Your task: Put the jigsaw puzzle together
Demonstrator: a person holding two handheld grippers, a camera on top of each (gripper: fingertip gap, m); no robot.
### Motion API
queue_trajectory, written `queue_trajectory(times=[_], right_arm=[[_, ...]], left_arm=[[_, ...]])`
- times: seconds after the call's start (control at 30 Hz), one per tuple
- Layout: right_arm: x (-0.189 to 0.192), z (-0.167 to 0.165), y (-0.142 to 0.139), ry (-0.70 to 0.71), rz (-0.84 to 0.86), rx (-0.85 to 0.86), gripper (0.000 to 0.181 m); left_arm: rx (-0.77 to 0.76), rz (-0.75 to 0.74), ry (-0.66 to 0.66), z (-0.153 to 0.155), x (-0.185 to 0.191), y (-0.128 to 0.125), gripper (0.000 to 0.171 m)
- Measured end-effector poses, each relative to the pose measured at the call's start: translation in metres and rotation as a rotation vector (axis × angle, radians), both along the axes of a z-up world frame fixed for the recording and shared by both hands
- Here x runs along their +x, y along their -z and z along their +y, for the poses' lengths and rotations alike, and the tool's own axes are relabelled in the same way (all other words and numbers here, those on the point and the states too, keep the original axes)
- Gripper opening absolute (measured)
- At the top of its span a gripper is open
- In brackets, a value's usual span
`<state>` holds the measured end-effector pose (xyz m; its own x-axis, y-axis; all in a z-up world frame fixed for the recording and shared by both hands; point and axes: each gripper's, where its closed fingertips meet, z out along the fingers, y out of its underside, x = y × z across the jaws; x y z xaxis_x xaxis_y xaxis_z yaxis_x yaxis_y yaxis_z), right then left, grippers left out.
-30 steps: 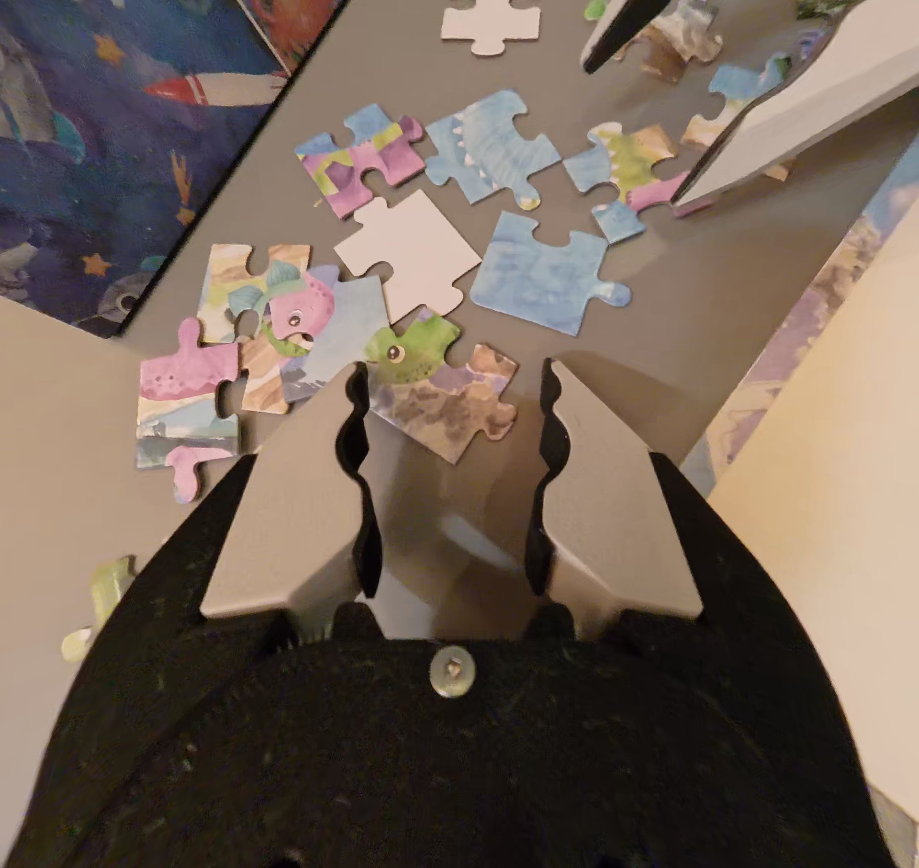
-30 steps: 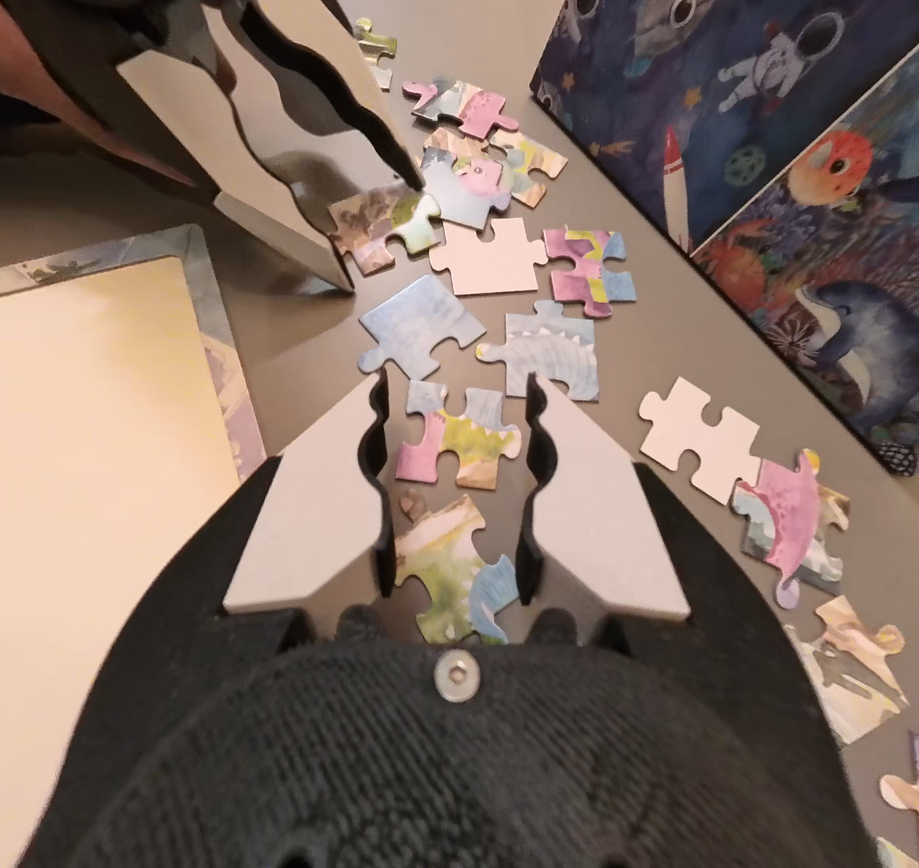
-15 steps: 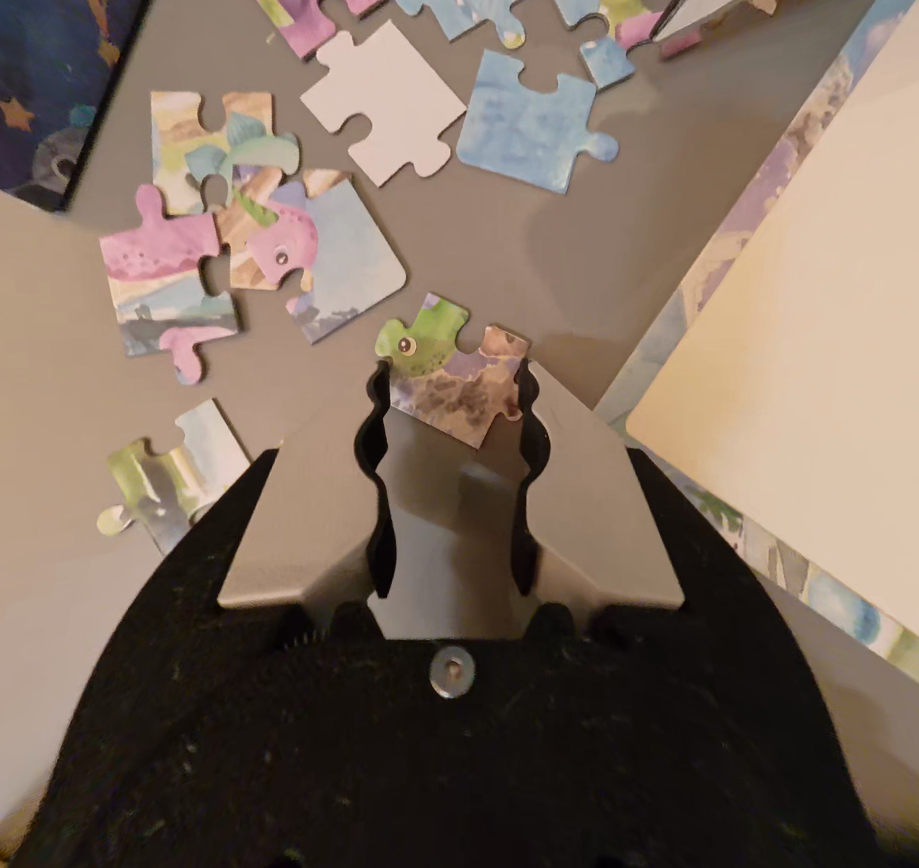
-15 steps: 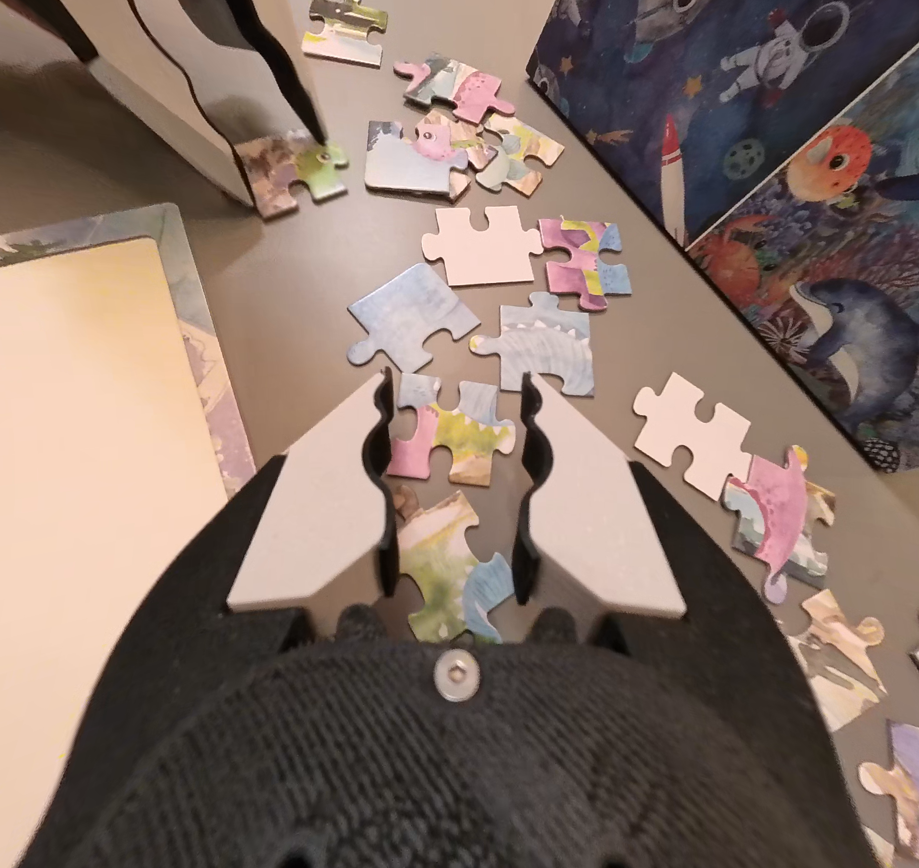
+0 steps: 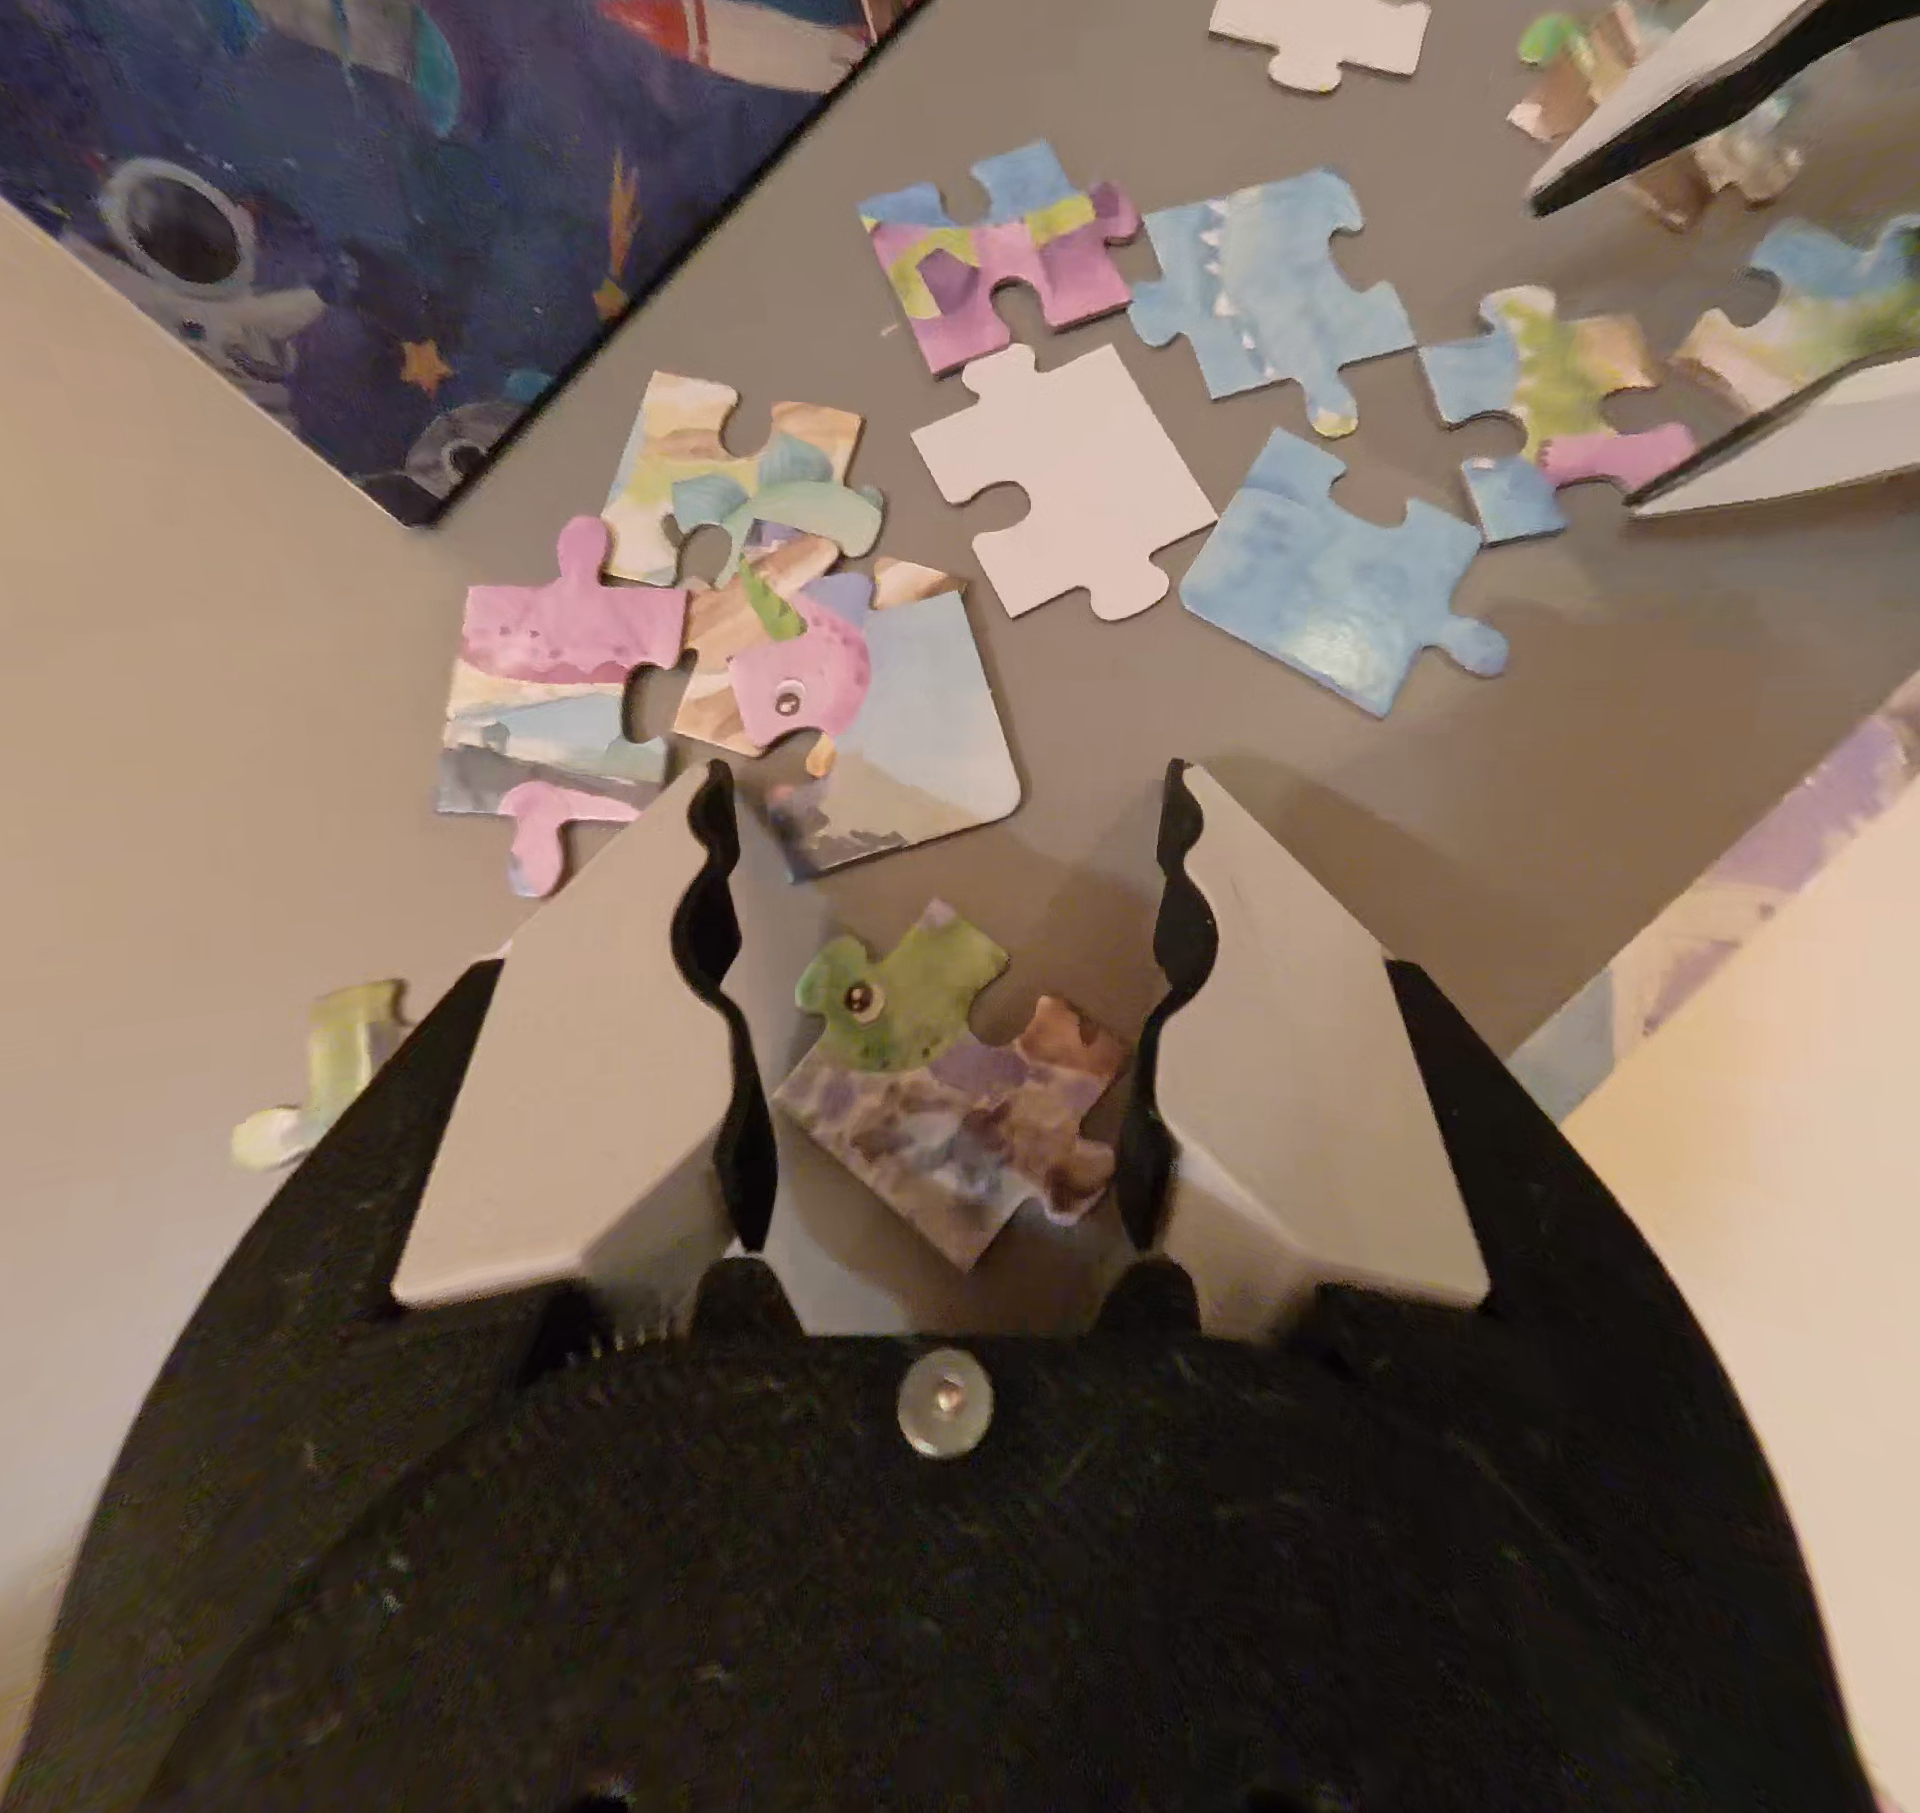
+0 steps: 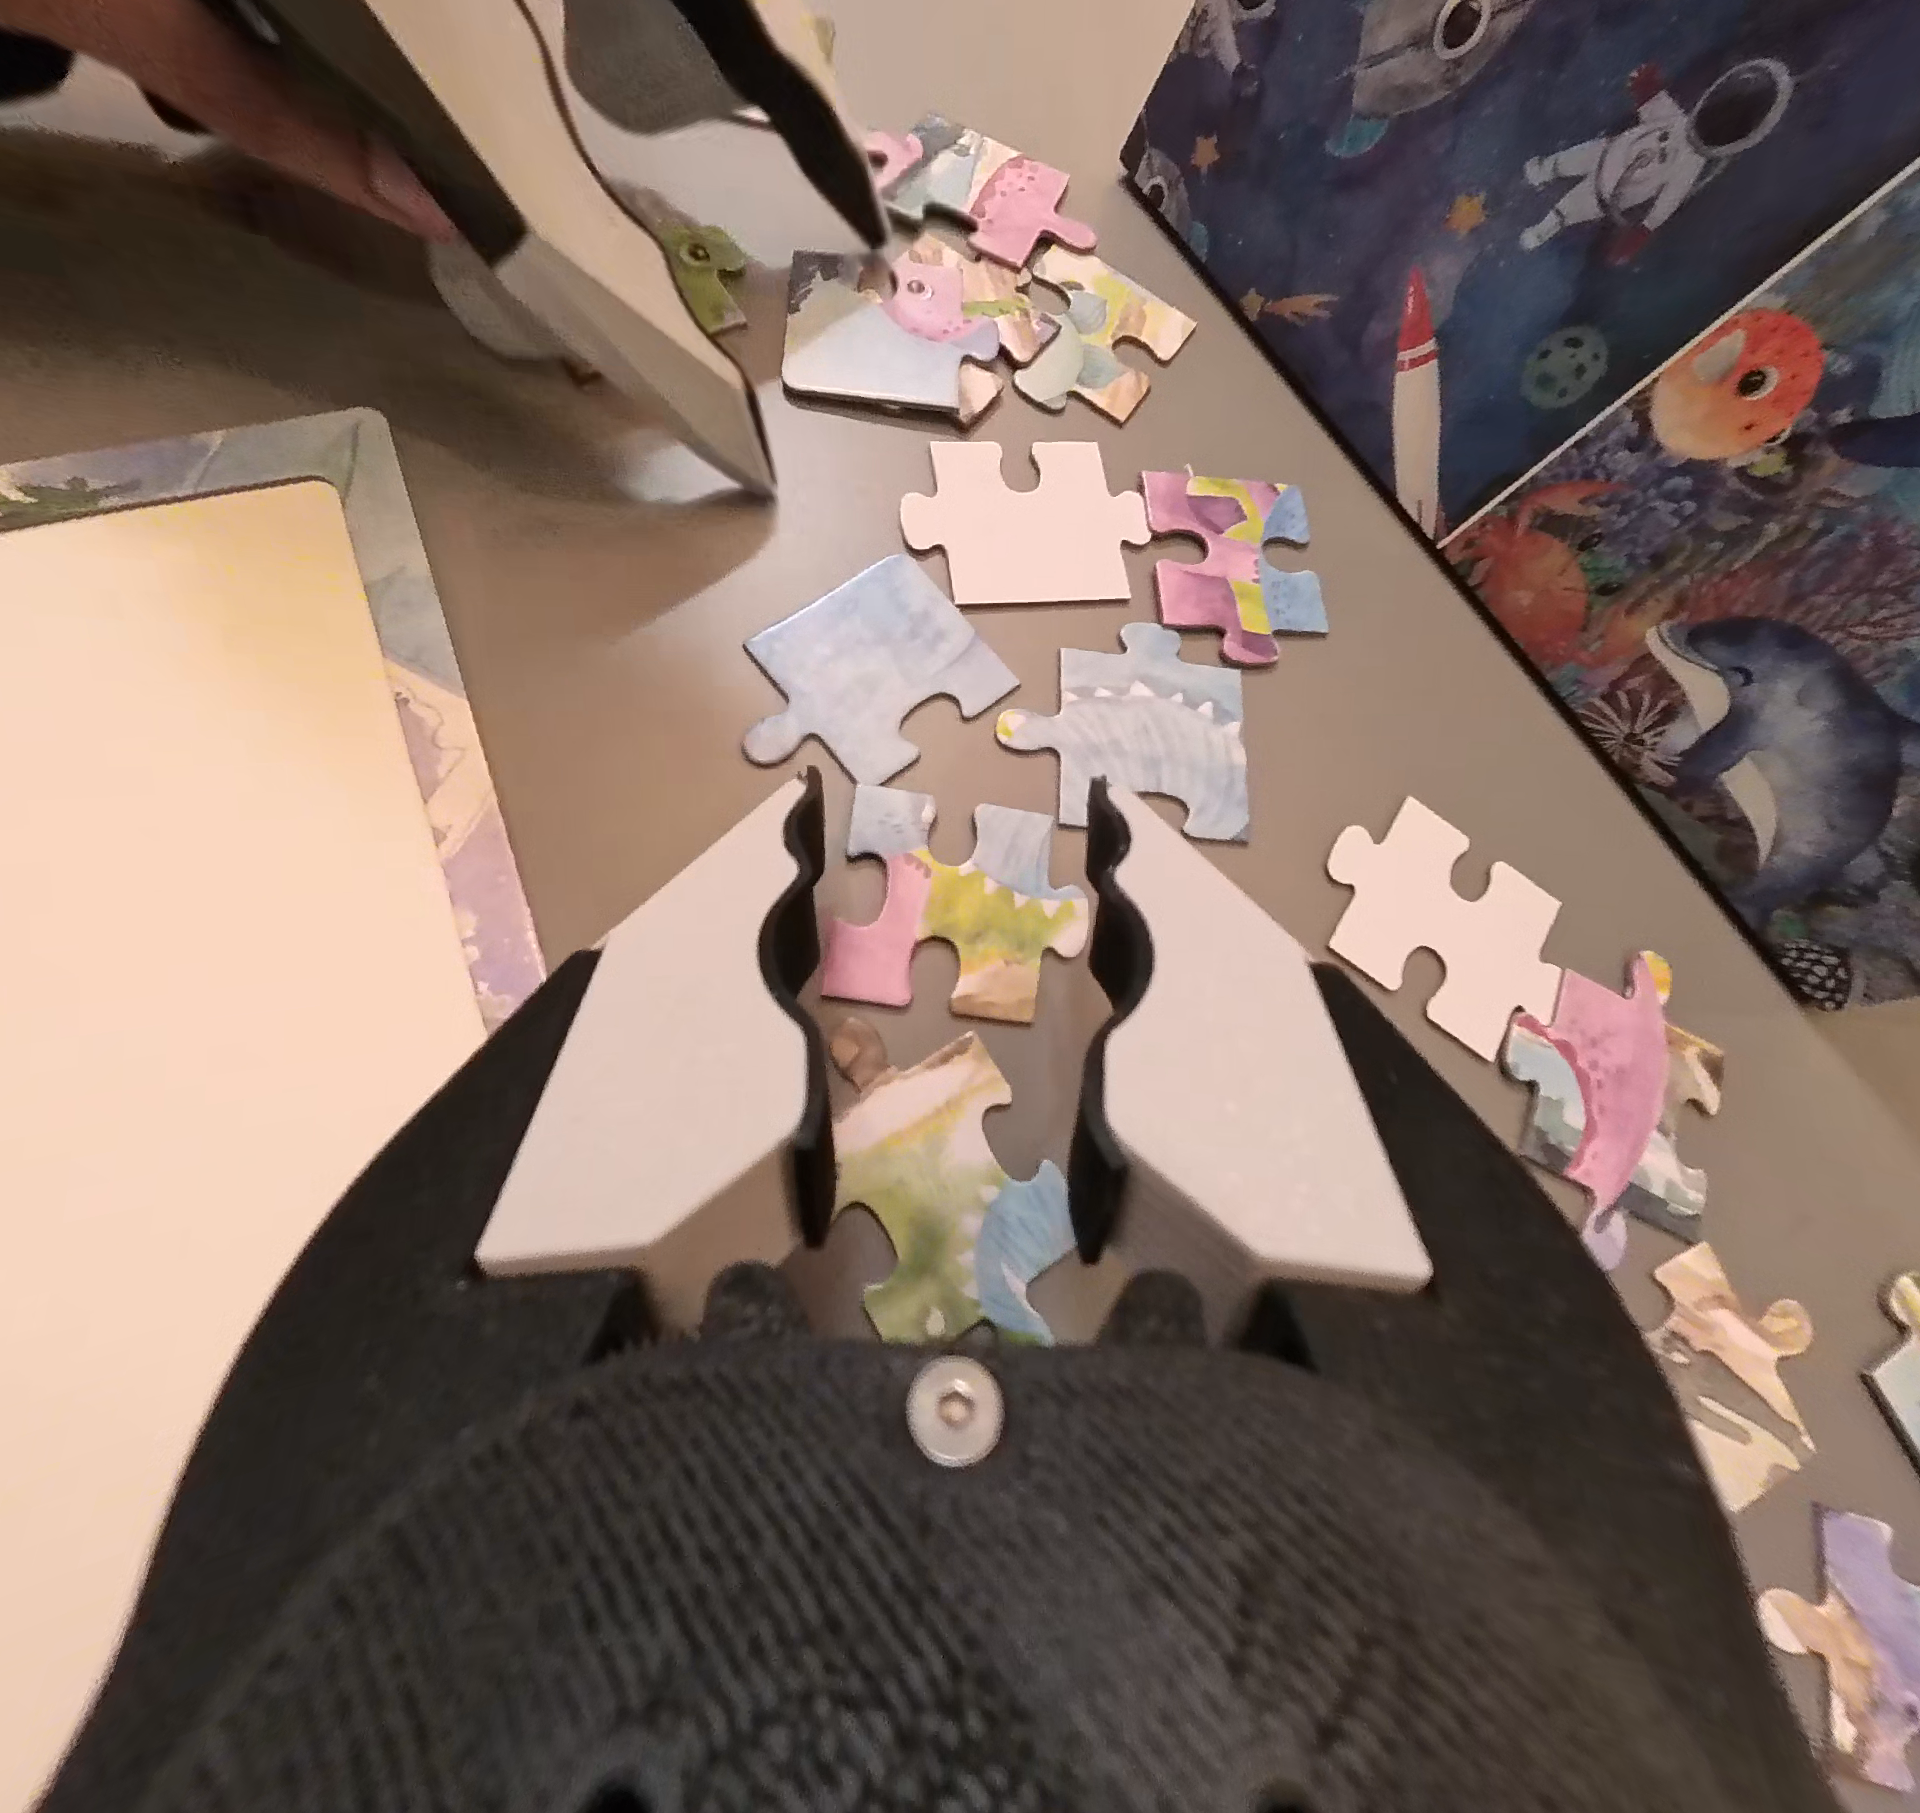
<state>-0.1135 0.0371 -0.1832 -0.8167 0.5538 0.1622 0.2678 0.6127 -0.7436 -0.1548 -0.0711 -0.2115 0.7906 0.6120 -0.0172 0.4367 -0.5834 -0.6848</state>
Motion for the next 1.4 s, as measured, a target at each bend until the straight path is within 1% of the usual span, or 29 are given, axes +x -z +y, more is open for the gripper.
queue_trajectory(times=[0.03,0.07,0.13,0.27,0.3,0.33,0.37,0.43,0.5,0.53,0.57,0.63,0.7,0.77,0.83,0.9,0.93,1.0,1.03,1.13,1.2,1.3,1.37,1.4], right_arm=[[0.000,0.000,-0.001,-0.001,0.003,0.001,0.049],[0.000,-0.001,-0.001,-0.002,0.006,0.003,0.049],[0.000,-0.001,-0.001,-0.002,0.013,0.008,0.049],[0.000,0.000,-0.001,0.001,0.017,0.009,0.049],[0.000,0.000,-0.001,0.002,0.016,0.008,0.049],[-0.001,0.001,-0.001,0.002,0.016,0.008,0.049],[-0.001,0.001,-0.001,0.002,0.016,0.009,0.049],[0.000,0.000,-0.001,0.001,0.019,0.010,0.049],[0.000,0.000,-0.001,-0.002,0.021,0.015,0.049],[0.000,-0.001,-0.001,-0.003,0.023,0.019,0.049],[0.001,-0.001,-0.001,-0.004,0.026,0.025,0.049],[0.001,-0.001,0.000,-0.005,0.031,0.033,0.049],[0.001,-0.001,0.000,-0.006,0.035,0.037,0.049],[0.001,-0.001,-0.002,-0.006,0.040,0.036,0.048],[0.001,-0.002,-0.003,-0.008,0.041,0.031,0.048],[0.002,-0.004,-0.002,-0.014,0.038,0.030,0.048],[0.003,-0.005,-0.001,-0.016,0.036,0.034,0.048],[0.003,-0.004,0.001,-0.018,0.038,0.047,0.048],[0.002,-0.004,0.002,-0.017,0.040,0.050,0.048],[0.002,-0.004,0.001,-0.016,0.037,0.043,0.048],[0.001,-0.004,0.002,-0.014,0.037,0.043,0.048],[0.001,-0.003,0.000,-0.009,0.043,0.041,0.048],[0.000,-0.003,-0.003,-0.006,0.051,0.031,0.048],[0.000,-0.003,-0.005,-0.005,0.056,0.024,0.048]], left_arm=[[-0.003,-0.011,-0.002,0.002,0.001,0.003,0.079],[0.017,-0.016,-0.002,0.005,0.002,0.001,0.068],[0.029,-0.027,0.022,0.005,0.005,-0.003,0.033],[0.074,0.003,-0.005,-0.008,-0.002,-0.018,0.032],[0.079,0.018,-0.012,-0.014,-0.005,-0.022,0.012],[0.085,0.049,-0.034,-0.023,-0.011,-0.028,0.006],[0.091,0.077,-0.070,-0.033,-0.017,-0.035,0.009],[0.118,0.089,-0.139,-0.053,-0.028,-0.043,0.019],[0.147,0.072,-0.190,-0.069,-0.036,-0.043,0.027],[0.180,0.055,-0.191,-0.071,-0.037,-0.043,0.032],[0.231,0.031,-0.170,-0.065,-0.035,-0.044,0.039],[0.287,-0.041,-0.114,-0.049,-0.027,-0.039,0.046],[0.203,-0.073,-0.065,-0.039,-0.020,-0.021,0.050],[0.094,-0.049,-0.034,-0.034,-0.017,-0.004,0.052],[0.063,-0.018,-0.018,-0.026,-0.018,0.000,0.056],[0.039,0.002,-0.029,-0.023,-0.022,0.000,0.057],[0.029,-0.003,-0.032,-0.023,-0.022,0.001,0.054],[0.008,-0.006,-0.043,-0.031,-0.022,0.000,0.038],[-0.002,-0.009,-0.051,-0.036,-0.023,0.000,0.033],[0.023,-0.070,-0.065,-0.048,-0.019,-0.001,0.031],[0.022,-0.093,-0.068,-0.054,-0.017,-0.001,0.031],[-0.004,-0.085,-0.072,-0.058,-0.017,-0.001,0.032],[-0.001,-0.051,-0.079,-0.055,-0.020,-0.004,0.046],[0.015,-0.030,-0.077,-0.051,-0.021,-0.007,0.051]])
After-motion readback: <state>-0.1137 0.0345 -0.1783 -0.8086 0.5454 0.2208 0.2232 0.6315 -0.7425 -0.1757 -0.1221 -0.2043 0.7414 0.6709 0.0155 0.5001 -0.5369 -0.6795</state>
